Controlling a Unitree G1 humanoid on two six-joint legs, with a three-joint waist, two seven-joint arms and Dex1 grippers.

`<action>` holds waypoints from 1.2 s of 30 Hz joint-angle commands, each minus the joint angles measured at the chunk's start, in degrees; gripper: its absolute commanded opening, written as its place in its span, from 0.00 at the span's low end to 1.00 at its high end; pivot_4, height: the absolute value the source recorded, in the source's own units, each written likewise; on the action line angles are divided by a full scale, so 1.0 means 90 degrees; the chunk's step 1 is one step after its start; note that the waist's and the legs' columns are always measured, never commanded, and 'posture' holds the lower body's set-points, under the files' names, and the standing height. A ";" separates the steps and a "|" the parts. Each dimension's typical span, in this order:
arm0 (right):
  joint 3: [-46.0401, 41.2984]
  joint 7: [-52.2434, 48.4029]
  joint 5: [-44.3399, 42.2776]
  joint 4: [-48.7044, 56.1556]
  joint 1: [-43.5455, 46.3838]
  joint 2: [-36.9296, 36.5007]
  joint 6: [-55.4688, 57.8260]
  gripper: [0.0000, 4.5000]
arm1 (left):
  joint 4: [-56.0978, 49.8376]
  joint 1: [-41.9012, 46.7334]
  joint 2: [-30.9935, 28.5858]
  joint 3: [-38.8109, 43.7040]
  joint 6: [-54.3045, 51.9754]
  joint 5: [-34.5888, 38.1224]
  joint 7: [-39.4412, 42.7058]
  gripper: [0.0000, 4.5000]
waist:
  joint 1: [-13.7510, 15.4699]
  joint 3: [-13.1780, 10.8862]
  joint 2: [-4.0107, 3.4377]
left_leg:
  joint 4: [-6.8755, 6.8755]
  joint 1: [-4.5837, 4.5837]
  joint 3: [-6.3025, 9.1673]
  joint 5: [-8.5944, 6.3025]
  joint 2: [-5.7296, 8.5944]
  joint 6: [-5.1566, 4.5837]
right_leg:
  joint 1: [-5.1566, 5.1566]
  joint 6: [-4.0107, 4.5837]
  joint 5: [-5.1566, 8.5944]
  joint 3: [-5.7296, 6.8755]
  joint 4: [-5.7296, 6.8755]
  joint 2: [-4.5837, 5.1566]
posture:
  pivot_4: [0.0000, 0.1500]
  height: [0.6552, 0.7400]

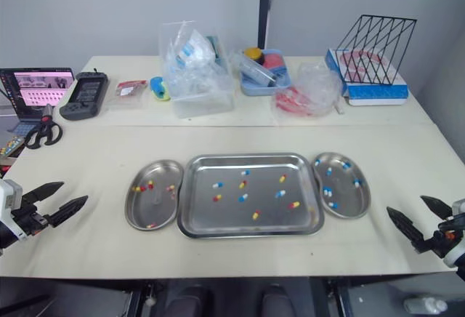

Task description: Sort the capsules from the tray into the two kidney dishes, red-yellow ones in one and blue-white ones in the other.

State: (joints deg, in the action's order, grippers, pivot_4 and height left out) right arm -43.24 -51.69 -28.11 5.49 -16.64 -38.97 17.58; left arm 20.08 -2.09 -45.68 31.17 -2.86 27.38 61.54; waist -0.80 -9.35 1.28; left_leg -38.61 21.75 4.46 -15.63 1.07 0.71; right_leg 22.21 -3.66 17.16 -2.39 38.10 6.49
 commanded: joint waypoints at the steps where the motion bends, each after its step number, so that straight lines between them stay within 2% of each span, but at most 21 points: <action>1: -0.0039 0.0065 -0.0192 0.0226 0.0060 -0.0161 0.0083 0.99 | -0.0007 0.0113 -0.0118 0.0173 0.0041 0.0152 0.0067 1.00 | -0.0001 0.0000 0.0000 | 0.0000 0.0000 0.0000 0.0000 0.0000 0.0000 | 0.0000 0.0000 0.0000 0.0000 0.0000 0.0000 | 1.00 0.85; 8: 0.0066 0.0103 -0.0287 0.0449 0.0112 -0.0208 0.0262 0.99 | -0.0149 0.0155 -0.0083 0.0120 -0.0067 0.0180 0.0113 1.00 | -0.0003 0.0000 0.0000 | 0.0000 0.0000 0.0000 0.0000 0.0000 0.0000 | 0.0000 0.0000 0.0000 0.0000 0.0000 0.0000 | 1.00 0.85; 12: 0.0224 0.0131 -0.0509 0.0875 0.0286 -0.0332 0.0486 0.99 | -0.0660 0.0093 -0.0034 -0.0005 -0.0345 0.0322 0.0114 1.00 | -0.0006 0.0000 0.0000 | 0.0000 0.0001 0.0002 0.0000 -0.0001 0.0000 | 0.0000 0.0000 0.0000 0.0000 0.0001 0.0000 | 1.00 0.85; 21: 0.1578 -0.0041 -0.1064 0.2028 0.1296 -0.1061 0.1535 0.99 | -0.2127 0.0272 0.0062 -0.0706 -0.1154 0.0666 0.0220 1.00 | 0.0004 0.0000 0.0000 | -0.0006 0.0006 0.0005 0.0000 -0.0002 0.0000 | 0.0002 0.0000 0.0000 0.0001 0.0002 -0.0001 | 1.00 0.85; 24: 0.2189 -0.0131 -0.1143 0.2232 0.1803 -0.1275 0.1781 0.99 | -0.2540 0.0412 0.0058 -0.1144 -0.1307 0.0666 0.0403 1.00 | 0.0005 0.0000 0.0000 | -0.0007 0.0011 0.0008 0.0000 -0.0001 0.0000 | 0.0003 0.0000 0.0000 0.0007 0.0001 -0.0001 | 1.00 0.85; 30: 0.3419 -0.0659 -0.1166 0.2384 0.2715 -0.1282 0.1832 0.99 | -0.3556 0.1369 0.0291 -0.2701 -0.2008 0.0625 0.0575 1.00 | 0.0032 -0.0001 0.0001 | -0.0022 0.0029 0.0015 0.0001 0.0005 0.0001 | 0.0003 -0.0001 -0.0001 0.0011 0.0000 -0.0002 | 1.00 0.85; 36: 0.4042 -0.0808 -0.0843 0.2235 0.2866 -0.1141 0.1595 0.99 | -0.3499 0.2012 0.0742 -0.3890 -0.2282 0.0145 0.0530 1.00 | -0.0003 -0.0001 0.0002 | -0.0021 0.0032 0.0013 -0.0001 0.0005 -0.0003 | 0.0009 -0.0001 -0.0001 0.0009 -0.0002 -0.0005 | 1.00 0.85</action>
State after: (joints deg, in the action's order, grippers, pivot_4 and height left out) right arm -6.73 -58.66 -36.06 25.10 8.34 -49.62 33.65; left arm -10.76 14.82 -38.74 -2.73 -22.90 29.53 66.17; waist -0.83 -9.36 1.29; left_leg -38.81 22.05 4.58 -15.65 1.12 0.69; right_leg 22.30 -3.67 17.16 -2.31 38.08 6.44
